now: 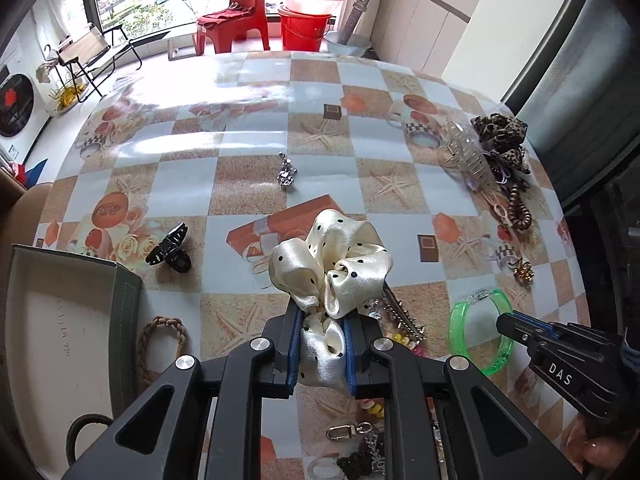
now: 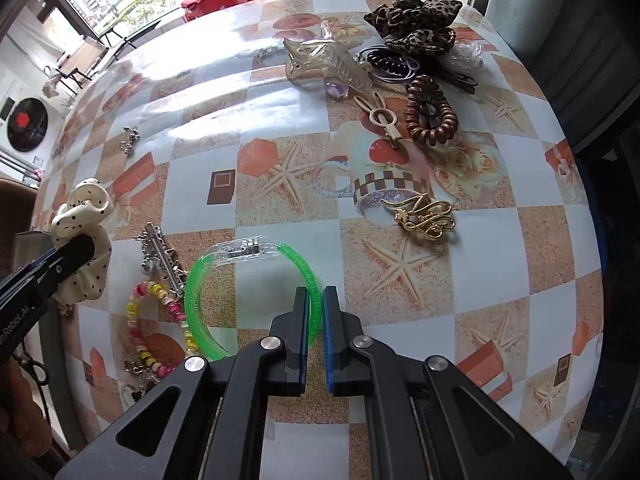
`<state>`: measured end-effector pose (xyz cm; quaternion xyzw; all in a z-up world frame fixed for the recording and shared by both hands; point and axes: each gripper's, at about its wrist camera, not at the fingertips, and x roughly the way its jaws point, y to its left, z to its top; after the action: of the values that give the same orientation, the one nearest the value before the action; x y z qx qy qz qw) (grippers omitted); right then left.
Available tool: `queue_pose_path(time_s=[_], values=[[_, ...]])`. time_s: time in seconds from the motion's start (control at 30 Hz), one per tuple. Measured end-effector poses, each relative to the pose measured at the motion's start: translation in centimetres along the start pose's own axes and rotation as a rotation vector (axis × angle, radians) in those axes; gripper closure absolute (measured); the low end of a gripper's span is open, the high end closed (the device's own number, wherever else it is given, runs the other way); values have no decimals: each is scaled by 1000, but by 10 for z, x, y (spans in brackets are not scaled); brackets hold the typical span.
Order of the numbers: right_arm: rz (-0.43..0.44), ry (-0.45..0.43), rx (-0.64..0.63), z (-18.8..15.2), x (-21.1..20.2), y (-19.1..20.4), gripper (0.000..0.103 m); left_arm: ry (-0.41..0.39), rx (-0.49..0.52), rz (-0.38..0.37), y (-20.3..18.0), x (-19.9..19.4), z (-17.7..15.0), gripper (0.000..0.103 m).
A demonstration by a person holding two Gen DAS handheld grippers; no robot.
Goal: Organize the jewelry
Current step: 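Carry the scrunchie and bangle into the white tray and open both tools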
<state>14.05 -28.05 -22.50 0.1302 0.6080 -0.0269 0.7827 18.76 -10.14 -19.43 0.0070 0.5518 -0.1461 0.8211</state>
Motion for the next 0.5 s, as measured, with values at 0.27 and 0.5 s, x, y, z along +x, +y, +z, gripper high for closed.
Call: queue_pose_path(time_s=[0.27, 0.5], values=[[64, -9, -17, 11, -34, -18, 96, -82, -65, -25, 17, -64, -18, 82], [164, -22, -145, 16, -65, 50, 96, -128, -154, 53, 79, -103, -39, 82]])
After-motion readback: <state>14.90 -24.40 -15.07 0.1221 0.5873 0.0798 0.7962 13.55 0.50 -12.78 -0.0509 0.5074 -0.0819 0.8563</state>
